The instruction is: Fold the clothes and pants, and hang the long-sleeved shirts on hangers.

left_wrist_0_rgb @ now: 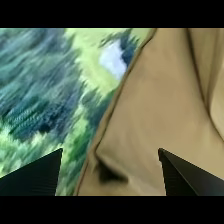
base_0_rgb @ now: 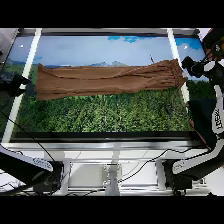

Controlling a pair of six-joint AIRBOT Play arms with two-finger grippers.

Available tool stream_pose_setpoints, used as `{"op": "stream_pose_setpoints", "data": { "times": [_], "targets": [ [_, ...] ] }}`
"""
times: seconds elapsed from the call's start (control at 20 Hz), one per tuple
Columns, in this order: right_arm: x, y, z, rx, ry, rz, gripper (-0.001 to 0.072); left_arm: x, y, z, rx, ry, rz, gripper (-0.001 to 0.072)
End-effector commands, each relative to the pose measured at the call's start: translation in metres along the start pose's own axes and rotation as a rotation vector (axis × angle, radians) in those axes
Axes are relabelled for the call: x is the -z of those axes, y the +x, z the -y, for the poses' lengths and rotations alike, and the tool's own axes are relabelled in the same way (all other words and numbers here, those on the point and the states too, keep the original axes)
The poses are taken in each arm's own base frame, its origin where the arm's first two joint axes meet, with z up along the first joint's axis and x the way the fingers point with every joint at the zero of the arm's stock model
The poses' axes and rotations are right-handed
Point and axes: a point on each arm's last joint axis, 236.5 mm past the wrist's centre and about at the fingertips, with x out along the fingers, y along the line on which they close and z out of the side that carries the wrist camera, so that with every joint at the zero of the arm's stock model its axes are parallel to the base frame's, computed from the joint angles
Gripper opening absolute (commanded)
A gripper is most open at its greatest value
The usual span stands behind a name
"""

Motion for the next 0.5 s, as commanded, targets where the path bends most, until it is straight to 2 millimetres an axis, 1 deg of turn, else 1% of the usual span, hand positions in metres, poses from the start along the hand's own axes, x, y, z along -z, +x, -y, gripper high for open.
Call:
{"op": "stream_pose_setpoints", "data": {
  "times": [0.0,0.1,0.2,0.45],
  "targets": [
    [0.003,0.0,0.0,0.0,-0.003,-0.012,0.0415,-0.009,0.02,0.007,0.046,0.046,-0.006,0.072],
    [0.003,0.0,-0.001,-0.004,0.003,-0.013,0.0415,-0.009,0.03,0.005,0.045,0.051,-0.02,0.072],
    [0.003,0.0,-0.001,-0.004,0.004,-0.013,0.0415,-0.005,0.038,-0.003,0.035,0.052,-0.037,0.072],
    [0.003,0.0,-0.002,-0.007,0.006,-0.014,0.0415,0.026,0.051,-0.008,0.057,0.095,-0.16,0.072]
  ]
}}
